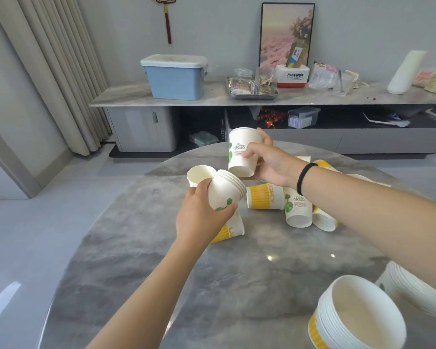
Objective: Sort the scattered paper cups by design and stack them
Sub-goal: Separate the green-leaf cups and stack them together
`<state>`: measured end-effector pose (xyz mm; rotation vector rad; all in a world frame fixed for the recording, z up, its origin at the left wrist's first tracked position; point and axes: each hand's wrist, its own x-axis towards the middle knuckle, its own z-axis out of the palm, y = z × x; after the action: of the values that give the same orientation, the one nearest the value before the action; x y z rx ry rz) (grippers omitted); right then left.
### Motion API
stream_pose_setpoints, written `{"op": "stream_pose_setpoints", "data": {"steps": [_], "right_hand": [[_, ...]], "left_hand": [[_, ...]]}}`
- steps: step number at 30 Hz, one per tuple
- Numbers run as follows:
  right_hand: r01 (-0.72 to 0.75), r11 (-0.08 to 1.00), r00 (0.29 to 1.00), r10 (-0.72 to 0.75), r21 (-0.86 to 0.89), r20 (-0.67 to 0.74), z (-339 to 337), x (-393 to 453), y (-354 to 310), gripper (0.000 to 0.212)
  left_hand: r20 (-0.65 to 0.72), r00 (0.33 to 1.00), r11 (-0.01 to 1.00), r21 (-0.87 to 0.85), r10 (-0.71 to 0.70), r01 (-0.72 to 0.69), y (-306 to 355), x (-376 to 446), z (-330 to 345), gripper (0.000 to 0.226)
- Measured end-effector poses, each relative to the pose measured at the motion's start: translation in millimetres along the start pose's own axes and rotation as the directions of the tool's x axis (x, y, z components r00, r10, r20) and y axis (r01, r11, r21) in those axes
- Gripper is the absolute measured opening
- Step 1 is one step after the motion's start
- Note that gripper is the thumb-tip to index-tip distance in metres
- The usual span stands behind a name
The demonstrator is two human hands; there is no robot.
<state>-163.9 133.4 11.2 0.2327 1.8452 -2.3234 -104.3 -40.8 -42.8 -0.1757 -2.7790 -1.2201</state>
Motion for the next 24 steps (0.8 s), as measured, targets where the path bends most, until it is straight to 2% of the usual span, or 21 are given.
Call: {"op": "stream_pose_setpoints", "data": {"steps": [3, 8, 12, 16, 18, 20, 22, 24], "right_hand": [[0.01, 0.994, 1.0, -0.009, -0.108, 0.013, 3.8, -14.4, 5.7, 0.041], [-0.039, 0.941, 0.998, 0.049, -0.336, 0.024, -3.5, -25.5, 21.8, 0.016], [0.059, 0.865, 0.996, -0.083, -0.498, -0.026, -2.1, -36.8, 24.6, 0.037], [-0.029, 0.815, 0.997, 0.064, -0.579, 0.039, 1.2, -52.0, 25.8, 0.037], [-0.028, 0.782, 0.994, 0.087, -0.622, 0.065, -3.4, -57.5, 23.1, 0.036], [-0.036, 0.749, 0.989, 0.12, -0.661, 0.081, -11.3, -63.0, 16.0, 0.046], [-0.068, 0.719, 0.996, 0.084, -0.691, -0.01, -23.5, -64.3, 7.6, 0.054], [-0.073, 0.634, 0.986, -0.069, -0.77, -0.151, -40.0, -58.1, 0.8, 0.045]], "left_hand": [[-0.013, 1.0, 0.999, -0.054, 0.008, -0.009, 7.2, -4.3, 2.2, 0.068], [-0.02, 1.0, 0.992, -0.13, -0.005, 0.002, 16.7, -14.7, 3.6, 0.066], [0.017, 1.0, 0.981, -0.196, 0.003, 0.001, 20.7, -19.6, 8.3, 0.062], [0.018, 1.0, 0.974, -0.228, 0.002, 0.002, 24.6, -21.3, 15.7, 0.054], [0.037, 0.999, 0.972, -0.234, 0.01, -0.001, 27.5, -21.9, 18.5, 0.052], [0.062, 0.998, 0.972, -0.234, 0.005, 0.01, 31.0, -22.3, 20.7, 0.056], [0.062, 0.998, 0.973, -0.229, -0.01, 0.024, 35.2, -21.3, 23.5, 0.064], [0.048, 0.998, 0.974, -0.222, -0.029, 0.039, 39.0, -19.4, 26.3, 0.068]]}}
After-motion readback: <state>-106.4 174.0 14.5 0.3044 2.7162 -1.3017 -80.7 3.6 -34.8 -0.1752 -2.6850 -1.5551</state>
